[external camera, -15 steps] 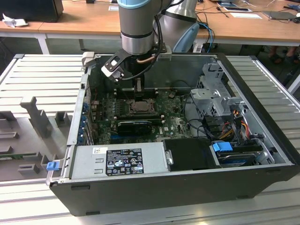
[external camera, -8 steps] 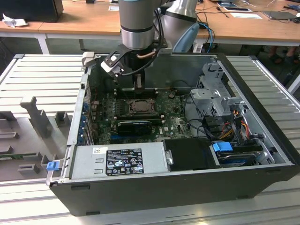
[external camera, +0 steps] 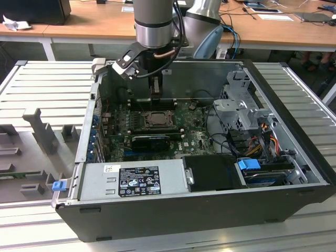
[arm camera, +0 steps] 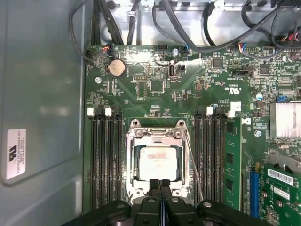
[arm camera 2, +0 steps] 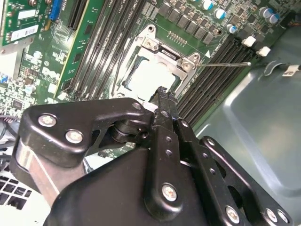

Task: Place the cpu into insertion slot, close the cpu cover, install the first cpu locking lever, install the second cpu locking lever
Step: 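Install the first cpu locking lever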

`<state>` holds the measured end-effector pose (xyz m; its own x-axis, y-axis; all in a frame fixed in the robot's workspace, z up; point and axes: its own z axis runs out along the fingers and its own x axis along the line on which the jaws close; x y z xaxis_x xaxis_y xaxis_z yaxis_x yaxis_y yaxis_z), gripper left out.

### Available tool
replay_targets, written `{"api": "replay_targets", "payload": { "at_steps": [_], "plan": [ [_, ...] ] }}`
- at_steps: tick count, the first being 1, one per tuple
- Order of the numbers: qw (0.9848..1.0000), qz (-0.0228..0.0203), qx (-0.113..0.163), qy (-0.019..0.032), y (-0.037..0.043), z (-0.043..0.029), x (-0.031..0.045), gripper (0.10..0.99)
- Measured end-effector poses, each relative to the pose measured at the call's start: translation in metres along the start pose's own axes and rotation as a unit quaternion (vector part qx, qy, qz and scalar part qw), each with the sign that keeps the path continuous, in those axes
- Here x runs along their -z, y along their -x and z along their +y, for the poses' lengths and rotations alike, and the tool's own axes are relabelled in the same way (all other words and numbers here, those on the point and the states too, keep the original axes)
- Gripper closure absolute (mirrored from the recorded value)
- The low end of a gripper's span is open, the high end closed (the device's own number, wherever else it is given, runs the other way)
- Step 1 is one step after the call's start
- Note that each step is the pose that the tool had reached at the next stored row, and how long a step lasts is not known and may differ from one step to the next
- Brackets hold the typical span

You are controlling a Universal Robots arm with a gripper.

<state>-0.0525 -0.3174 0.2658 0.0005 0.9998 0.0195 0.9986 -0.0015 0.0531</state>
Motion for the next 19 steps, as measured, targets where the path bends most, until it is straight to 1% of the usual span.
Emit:
{"api": "replay_targets", "payload": {
  "at_steps": [2,4,7,10,11,16,19],
  "plan": [
    [1.0000,-0.0001,0.000,-0.0004,-0.0001,0.0002,0.0036,0.980],
    [1.0000,-0.0001,0.000,-0.0017,-0.0002,0.0005,0.0090,0.980],
    [1.0000,-0.0001,0.000,-0.0020,-0.0004,0.0008,0.0147,0.980],
    [1.0000,-0.0002,0.009,-0.0021,-0.0005,0.0008,0.0148,0.980],
    [0.9998,0.0003,0.019,-0.0023,-0.0005,0.0008,0.0148,0.980],
    [0.9988,0.0016,0.050,-0.0032,-0.0007,0.0008,0.0144,0.980],
    [0.9985,0.0020,0.056,-0.0032,-0.0007,0.0005,0.0138,0.980]
  ]
}}
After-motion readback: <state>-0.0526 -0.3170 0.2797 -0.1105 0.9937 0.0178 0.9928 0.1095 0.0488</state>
